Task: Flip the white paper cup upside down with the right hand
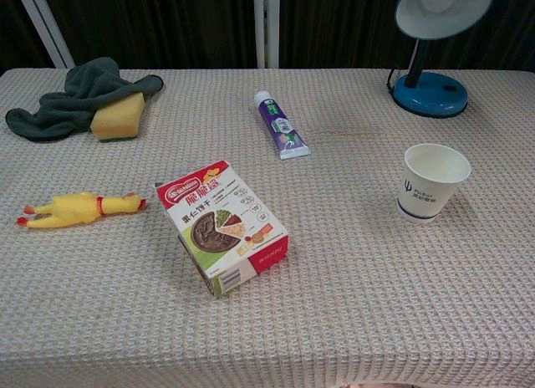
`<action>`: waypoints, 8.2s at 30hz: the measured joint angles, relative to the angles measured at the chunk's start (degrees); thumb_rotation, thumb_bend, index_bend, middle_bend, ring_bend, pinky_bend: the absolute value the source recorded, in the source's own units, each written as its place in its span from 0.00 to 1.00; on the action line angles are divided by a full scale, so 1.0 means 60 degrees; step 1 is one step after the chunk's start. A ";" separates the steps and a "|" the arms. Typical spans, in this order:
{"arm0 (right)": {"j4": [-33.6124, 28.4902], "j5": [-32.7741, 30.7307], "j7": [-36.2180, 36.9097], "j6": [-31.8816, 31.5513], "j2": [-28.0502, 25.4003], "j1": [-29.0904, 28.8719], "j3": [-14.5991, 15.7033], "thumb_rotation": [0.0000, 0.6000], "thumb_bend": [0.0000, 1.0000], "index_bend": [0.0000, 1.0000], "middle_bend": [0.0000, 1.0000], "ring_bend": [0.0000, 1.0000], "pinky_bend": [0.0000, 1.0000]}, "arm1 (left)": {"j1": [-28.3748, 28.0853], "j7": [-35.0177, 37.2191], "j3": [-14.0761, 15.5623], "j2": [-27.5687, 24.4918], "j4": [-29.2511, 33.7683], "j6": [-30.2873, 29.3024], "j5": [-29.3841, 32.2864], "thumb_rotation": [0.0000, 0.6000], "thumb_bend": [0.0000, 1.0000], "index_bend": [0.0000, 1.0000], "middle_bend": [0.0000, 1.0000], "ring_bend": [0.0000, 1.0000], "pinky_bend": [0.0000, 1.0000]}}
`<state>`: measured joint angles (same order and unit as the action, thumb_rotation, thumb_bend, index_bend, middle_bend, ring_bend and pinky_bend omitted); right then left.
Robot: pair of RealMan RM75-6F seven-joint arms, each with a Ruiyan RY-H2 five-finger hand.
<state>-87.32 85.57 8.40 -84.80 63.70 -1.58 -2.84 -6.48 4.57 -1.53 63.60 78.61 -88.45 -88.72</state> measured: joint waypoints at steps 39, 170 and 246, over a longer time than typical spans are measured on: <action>-0.1215 0.0529 -0.1687 0.1405 0.0076 -0.1156 -0.0008 1.00 0.16 0.00 0.00 0.00 0.00 | -0.0172 0.1081 -0.0033 0.0217 -0.0670 0.0380 -0.0081 1.00 0.06 0.04 0.03 0.00 0.06; 0.2849 0.0095 0.5105 0.3100 0.3679 -0.3138 0.0445 1.00 0.15 0.02 0.01 0.00 0.00 | -0.0391 0.1628 -0.0034 0.0639 -0.1747 0.1228 0.0379 1.00 0.06 0.05 0.03 0.00 0.06; -0.1926 -0.3690 -0.1063 0.3271 0.2660 -0.5385 -0.0458 1.00 0.20 0.69 0.17 0.00 0.00 | -0.0358 0.2222 0.0014 0.0523 -0.1835 0.1699 0.0602 1.00 0.06 0.06 0.03 0.00 0.06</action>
<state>-98.88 63.43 2.02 -65.17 79.66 -33.89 -5.59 -8.63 17.90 -1.45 66.74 67.60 -78.26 -85.11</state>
